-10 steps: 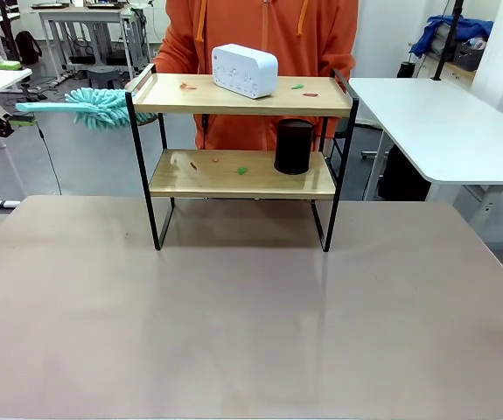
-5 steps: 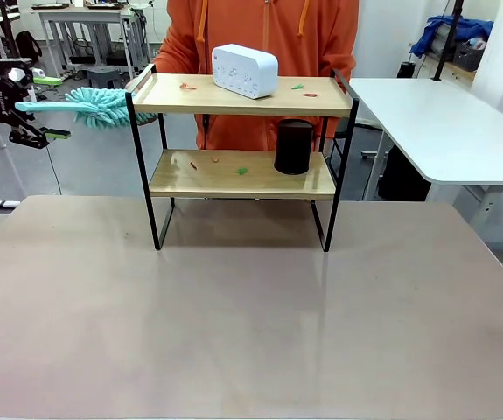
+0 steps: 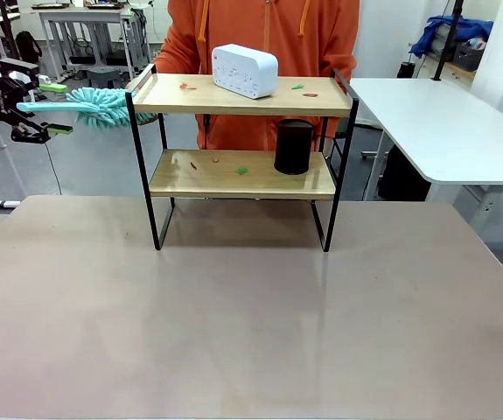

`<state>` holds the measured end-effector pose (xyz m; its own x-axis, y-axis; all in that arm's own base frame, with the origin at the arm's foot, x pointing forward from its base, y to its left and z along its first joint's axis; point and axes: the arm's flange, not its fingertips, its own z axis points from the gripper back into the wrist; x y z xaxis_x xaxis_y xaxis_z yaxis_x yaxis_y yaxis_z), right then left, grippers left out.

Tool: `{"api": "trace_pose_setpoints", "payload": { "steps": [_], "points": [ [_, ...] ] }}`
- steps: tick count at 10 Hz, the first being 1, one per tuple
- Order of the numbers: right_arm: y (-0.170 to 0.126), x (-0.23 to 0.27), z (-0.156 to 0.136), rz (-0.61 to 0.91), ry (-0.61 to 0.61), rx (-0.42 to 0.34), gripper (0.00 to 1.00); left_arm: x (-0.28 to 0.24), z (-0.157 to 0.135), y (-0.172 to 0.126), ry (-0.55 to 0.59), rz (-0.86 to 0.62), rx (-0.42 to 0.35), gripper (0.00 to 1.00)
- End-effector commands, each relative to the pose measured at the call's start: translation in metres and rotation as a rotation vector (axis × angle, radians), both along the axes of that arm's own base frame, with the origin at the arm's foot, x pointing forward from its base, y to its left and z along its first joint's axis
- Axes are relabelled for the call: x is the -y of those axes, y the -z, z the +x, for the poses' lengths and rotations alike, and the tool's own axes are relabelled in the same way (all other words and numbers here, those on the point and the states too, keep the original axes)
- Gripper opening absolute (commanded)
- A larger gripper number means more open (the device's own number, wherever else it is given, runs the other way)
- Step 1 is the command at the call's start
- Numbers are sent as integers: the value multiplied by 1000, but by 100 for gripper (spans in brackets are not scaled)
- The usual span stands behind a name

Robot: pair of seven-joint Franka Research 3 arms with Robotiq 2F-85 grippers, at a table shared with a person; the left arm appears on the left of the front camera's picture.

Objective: Clean the shelf.
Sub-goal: Pick up the Duster from the human.

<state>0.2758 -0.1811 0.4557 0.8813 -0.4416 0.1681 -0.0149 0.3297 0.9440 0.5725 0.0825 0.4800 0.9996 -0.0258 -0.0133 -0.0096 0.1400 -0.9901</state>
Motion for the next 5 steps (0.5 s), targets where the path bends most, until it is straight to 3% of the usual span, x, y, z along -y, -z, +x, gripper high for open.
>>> {"api": "trace_pose_setpoints", "payload": {
  "steps": [1, 3, 4, 5],
  "points": [
    [-1, 0, 3, 4, -2, 31, 100, 3, -5, -5, 4, 16, 8, 0],
    [-1, 0, 3, 4, -2, 31, 100, 6, -6, -5, 4, 27, 15, 0],
    [-1, 0, 3, 4, -2, 31, 100, 5, -6, -5, -1, 26, 16, 6],
    [-1, 0, 3, 4, -2, 31, 100, 6, -7, -4, -7, 26, 18, 0]
  ]
}}
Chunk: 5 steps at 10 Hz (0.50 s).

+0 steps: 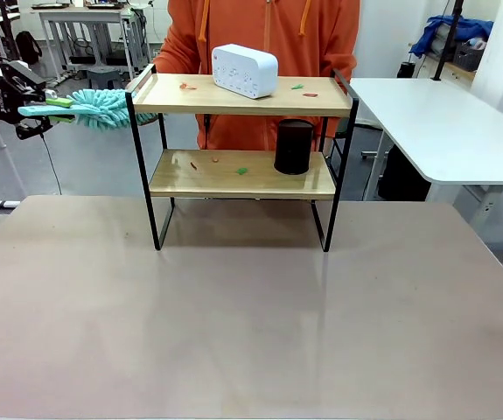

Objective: Clean the shelf.
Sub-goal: Pick up the Duster from the human.

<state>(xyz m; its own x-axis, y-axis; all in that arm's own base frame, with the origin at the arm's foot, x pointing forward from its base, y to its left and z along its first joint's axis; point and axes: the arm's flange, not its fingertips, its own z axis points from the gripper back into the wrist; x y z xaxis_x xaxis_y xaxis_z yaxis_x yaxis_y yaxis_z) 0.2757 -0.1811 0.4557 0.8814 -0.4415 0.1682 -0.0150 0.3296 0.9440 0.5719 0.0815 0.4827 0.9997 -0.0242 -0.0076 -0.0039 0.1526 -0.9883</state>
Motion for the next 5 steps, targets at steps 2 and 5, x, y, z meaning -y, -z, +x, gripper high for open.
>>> {"api": "trace_pose_setpoints", "payload": {
  "steps": [2, 5],
  "points": [
    [-1, 0, 3, 4, -2, 31, 100, 8, -9, -2, 5, 11, 18, 0],
    [-1, 0, 3, 4, -2, 31, 100, 9, -12, 2, 18, 18, 24, 0]
  ]
}}
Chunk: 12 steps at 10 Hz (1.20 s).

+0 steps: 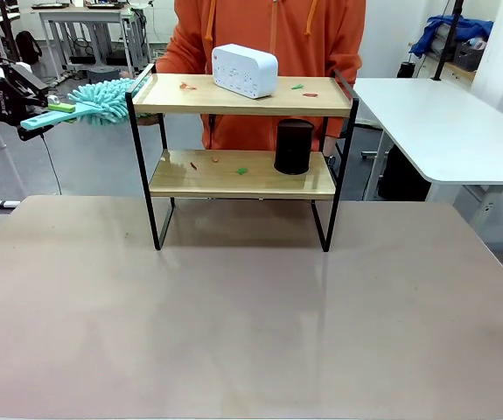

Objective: Clean the shelf.
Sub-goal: Pick up the Duster from the human.

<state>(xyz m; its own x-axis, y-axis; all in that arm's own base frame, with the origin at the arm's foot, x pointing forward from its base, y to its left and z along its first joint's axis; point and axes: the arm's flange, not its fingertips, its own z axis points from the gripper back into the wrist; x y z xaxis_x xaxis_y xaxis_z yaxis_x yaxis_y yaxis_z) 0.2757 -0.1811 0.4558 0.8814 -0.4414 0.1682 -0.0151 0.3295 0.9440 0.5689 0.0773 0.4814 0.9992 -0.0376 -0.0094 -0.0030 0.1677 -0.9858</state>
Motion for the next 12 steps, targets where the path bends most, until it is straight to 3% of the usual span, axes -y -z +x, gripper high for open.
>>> {"api": "trace_pose_setpoints", "payload": {
  "steps": [1, 3, 4, 7, 9, 10, 12],
  "points": [
    [-1, 0, 3, 4, -1, 31, 100, 1, -14, -2, 2, -2, 37, 0],
    [-1, 0, 3, 4, -1, 31, 100, -19, -55, -25, -28, 84, 173, 0],
    [-1, 0, 3, 4, -1, 31, 100, -38, -99, -42, -23, 118, 269, 0],
    [-1, 0, 3, 4, -1, 31, 100, -82, -246, -66, -41, 400, 519, 0],
    [-1, 0, 3, 4, -1, 31, 100, -79, -318, -69, -58, 501, 645, 0],
    [-1, 0, 3, 4, -1, 31, 100, -71, -329, -65, -77, 522, 661, 0],
    [-1, 0, 3, 4, -1, 31, 100, -53, -316, -56, -94, 507, 631, 0]
  ]
}}
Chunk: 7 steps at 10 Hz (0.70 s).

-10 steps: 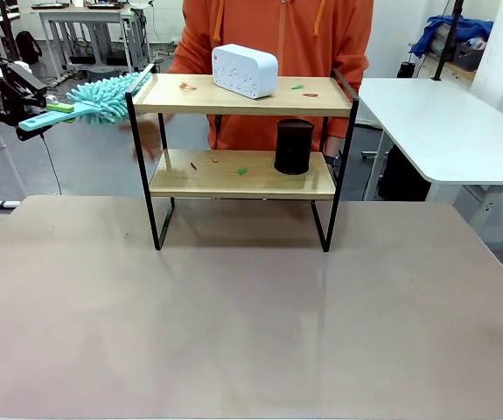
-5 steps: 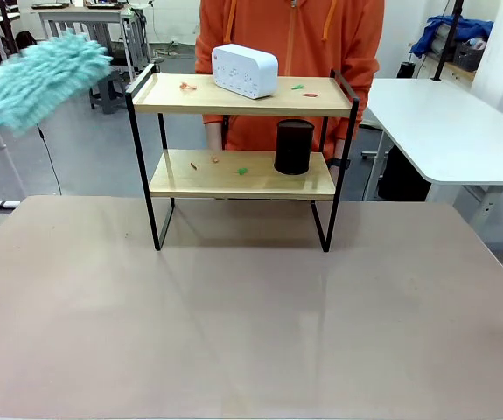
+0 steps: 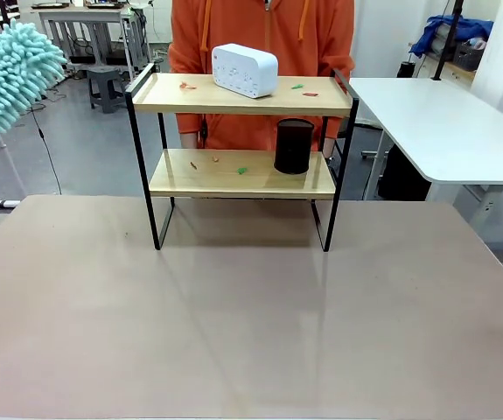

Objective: Clean the shelf.
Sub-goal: Pick up the Duster from the human, then clean the specific tier of the Shelf with the Duster once objects are removed.

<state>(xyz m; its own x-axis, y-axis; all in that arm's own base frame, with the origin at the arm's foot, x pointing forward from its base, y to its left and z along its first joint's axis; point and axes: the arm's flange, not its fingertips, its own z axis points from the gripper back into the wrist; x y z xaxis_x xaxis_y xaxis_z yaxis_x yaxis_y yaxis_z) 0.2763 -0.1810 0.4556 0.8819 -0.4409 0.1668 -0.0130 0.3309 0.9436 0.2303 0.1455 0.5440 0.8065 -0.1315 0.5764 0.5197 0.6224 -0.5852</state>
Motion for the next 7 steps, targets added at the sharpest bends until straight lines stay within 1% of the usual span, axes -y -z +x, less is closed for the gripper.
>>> {"api": "trace_pose_setpoints", "payload": {
  "steps": [1, 7],
  "points": [
    [-1, 0, 2, 5, -1, 33, 100, -11, -1, -8, 18, -1, -6, 0],
    [-1, 0, 2, 5, -1, 33, 100, -11, -1, -8, 18, -1, -6, 0]
  ]
}}
